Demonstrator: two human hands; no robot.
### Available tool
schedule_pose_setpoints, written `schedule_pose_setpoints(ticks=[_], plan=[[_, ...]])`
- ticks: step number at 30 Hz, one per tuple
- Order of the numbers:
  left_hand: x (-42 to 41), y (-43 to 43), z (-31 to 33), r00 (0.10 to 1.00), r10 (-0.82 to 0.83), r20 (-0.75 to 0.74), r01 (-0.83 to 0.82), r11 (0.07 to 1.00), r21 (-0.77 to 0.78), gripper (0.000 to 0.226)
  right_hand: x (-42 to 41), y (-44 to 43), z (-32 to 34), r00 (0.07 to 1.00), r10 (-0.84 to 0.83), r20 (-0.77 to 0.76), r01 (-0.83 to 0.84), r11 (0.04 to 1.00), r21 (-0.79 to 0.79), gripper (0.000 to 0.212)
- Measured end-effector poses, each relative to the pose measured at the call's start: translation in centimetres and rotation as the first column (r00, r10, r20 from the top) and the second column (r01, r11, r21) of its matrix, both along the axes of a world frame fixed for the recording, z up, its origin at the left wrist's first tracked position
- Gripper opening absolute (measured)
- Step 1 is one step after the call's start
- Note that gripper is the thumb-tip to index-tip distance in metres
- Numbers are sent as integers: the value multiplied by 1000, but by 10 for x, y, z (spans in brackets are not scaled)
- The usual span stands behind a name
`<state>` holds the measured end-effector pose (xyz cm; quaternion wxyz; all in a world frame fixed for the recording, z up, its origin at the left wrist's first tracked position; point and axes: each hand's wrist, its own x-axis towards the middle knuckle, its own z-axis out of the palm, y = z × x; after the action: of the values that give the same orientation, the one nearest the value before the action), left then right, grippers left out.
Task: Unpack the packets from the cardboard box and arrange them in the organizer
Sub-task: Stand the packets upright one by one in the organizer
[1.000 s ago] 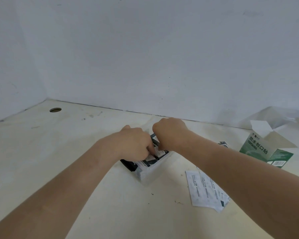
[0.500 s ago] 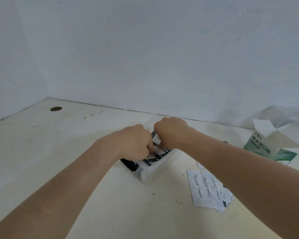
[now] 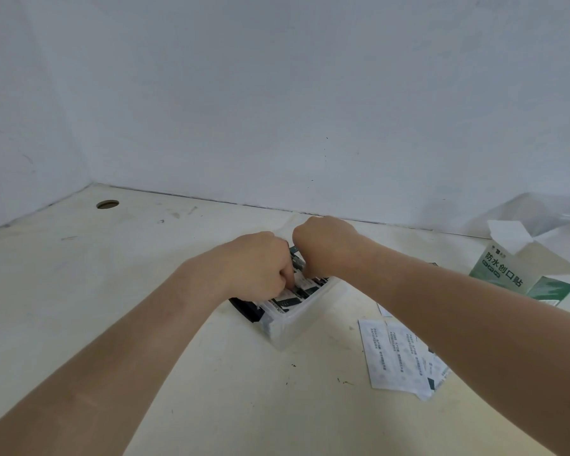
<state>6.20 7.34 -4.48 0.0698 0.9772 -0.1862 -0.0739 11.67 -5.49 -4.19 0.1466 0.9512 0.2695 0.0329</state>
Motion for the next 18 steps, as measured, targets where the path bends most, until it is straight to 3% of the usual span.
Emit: schedule_pose_setpoints(ticks=[13, 18], plan=[[-12, -5, 13, 991, 124, -42, -127, 989, -73, 37, -1, -2, 2, 1000, 0, -26, 1, 999, 48, 37], [-17, -6, 16, 983, 157, -92, -169, 976, -140, 35, -8, -11, 17, 997, -13, -81, 30, 977, 211, 27]])
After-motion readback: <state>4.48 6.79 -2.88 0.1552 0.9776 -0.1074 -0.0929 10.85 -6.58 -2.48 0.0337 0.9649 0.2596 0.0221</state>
